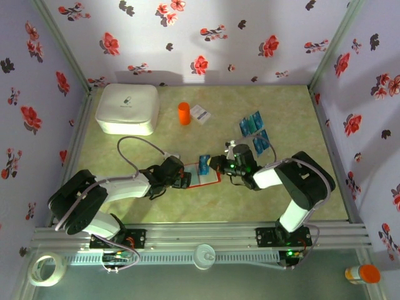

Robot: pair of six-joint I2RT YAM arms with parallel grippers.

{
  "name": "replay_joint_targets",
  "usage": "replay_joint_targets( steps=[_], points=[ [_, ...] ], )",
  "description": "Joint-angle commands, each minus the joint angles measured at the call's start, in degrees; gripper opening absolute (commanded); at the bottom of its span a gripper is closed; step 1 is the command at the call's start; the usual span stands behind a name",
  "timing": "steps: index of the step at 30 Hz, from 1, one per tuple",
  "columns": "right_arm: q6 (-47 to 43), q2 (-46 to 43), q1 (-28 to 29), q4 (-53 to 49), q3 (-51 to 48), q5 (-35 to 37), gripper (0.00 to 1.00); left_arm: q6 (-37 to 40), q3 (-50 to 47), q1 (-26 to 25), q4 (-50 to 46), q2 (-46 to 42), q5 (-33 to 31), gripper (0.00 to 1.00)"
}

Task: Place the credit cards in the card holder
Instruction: Insert the credit card into the card slot.

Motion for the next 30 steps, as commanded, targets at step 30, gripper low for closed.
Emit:
replay_joint_targets(
  steps=[30],
  points=[
    [-0.24, 3.83, 0.19, 1.99, -1.16, -7.41, 0.0, -2.17, -1.12, 0.1, -5.86, 3.15, -1.04, 0.99]
  ],
)
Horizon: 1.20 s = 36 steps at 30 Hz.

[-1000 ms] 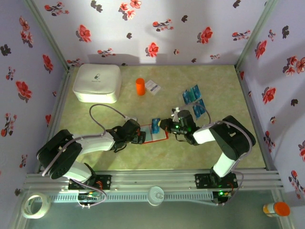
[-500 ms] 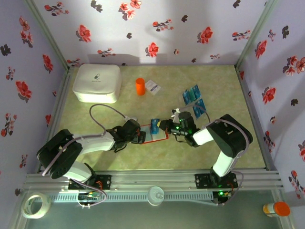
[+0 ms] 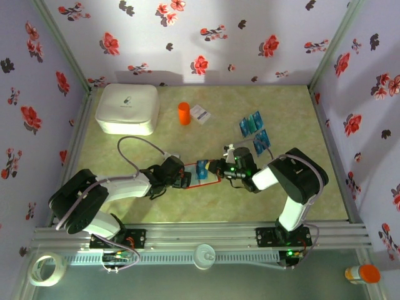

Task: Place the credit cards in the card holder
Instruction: Insert the credit card into the card slot.

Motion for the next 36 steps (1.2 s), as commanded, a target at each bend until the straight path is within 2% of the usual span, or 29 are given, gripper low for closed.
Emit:
replay_joint_targets(
  steps=[1, 13, 36],
  points=[
    [-2.92, -0.62, 0.19, -5.2, 0.76, -1.6, 0.0, -1.7, -1.24, 0.15, -5.77, 2.71, -0.55, 0.99],
    [-10.25, -2.31, -0.82, -20.65, 4.52, -4.01, 0.0, -1.74, -1.1, 0.15, -5.27, 3.28, -0.48, 0.99],
    [-18.39, 1.45, -2.59, -37.7, 13.49, -9.08, 0.0, -1.58, -1.09, 0.15, -4.13, 4.52, -0.19, 0.99]
  ],
)
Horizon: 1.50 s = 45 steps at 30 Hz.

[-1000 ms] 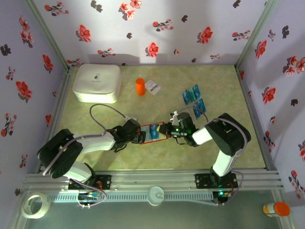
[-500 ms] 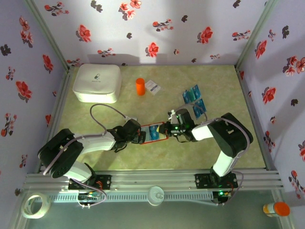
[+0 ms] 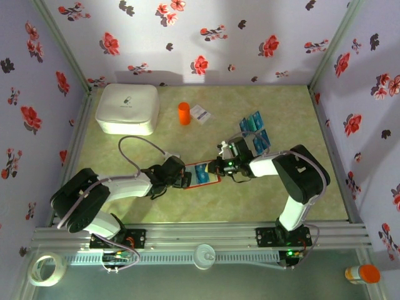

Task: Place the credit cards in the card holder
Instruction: Insert the credit card into the card slot.

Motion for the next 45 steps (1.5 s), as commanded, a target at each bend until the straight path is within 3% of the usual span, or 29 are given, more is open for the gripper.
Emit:
replay_joint_targets(
  steps=[1, 24, 31, 34, 37, 43, 45],
  points=[
    [-2.7, 1.81, -0.11, -6.34, 0.92, -0.81, 0.0, -1.55, -1.61, 0.45, -3.97, 3.64, 0.69, 0.99],
    [-2.91, 3.33, 5.08, -11.73, 6.09, 2.54, 0.0, -1.56, -2.8, 0.46, -2.29, 3.4, 0.96, 0.99],
    [-7.56, -1.79, 4.99, -21.47, 8.58, 5.35, 0.35, -1.57, -2.88, 0.46, -1.69, 3.77, 1.16, 0.99],
    [-10.27, -4.48, 4.95, -26.7, 10.52, 6.91, 0.39, -1.49, -2.91, 0.45, -1.67, 3.69, 1.23, 0.99],
    [-11.66, -5.58, 4.9, -30.07, 12.19, 8.14, 0.38, -1.47, -2.97, 0.45, -1.67, 3.55, 1.19, 0.99],
    [-11.08, -4.22, 5.08, -30.57, 13.86, 8.55, 0.12, -1.51, -3.26, 0.45, -1.3, 3.65, 1.27, 0.99],
    [-10.64, -3.46, 5.29, -30.31, 14.46, 8.57, 0.09, -1.38, -3.17, 0.45, -1.31, 3.75, 1.29, 0.99]
  ],
)
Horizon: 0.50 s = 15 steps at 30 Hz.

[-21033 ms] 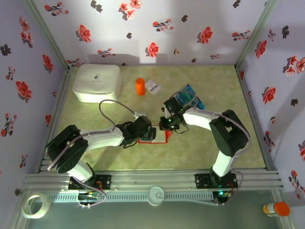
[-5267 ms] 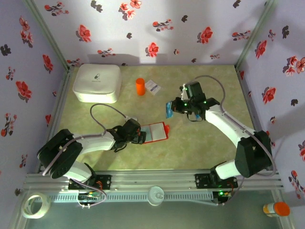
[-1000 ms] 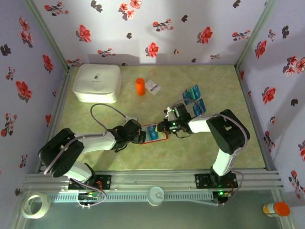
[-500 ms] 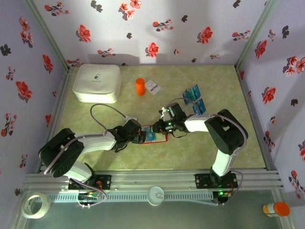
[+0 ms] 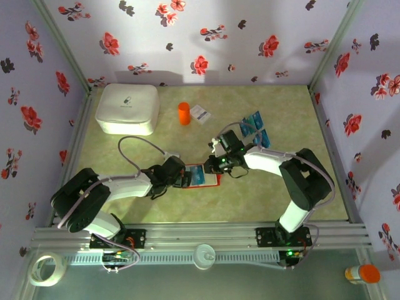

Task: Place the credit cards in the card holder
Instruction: Insert the credit card into the card slot.

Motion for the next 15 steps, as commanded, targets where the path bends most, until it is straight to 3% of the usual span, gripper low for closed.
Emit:
replay_joint_targets(
  steps=[1, 15],
  points=[
    [-0.51, 1.19, 0.55, -2.17, 2.1, 1.36, 0.08, -0.77, -2.84, 0.48, -2.15, 3.62, 1.64, 0.99],
    [0.6, 7.85, 3.09, -1.54, 5.17, 2.99, 0.07, -0.85, -3.37, 0.48, -1.17, 3.42, 1.97, 0.99]
  ],
)
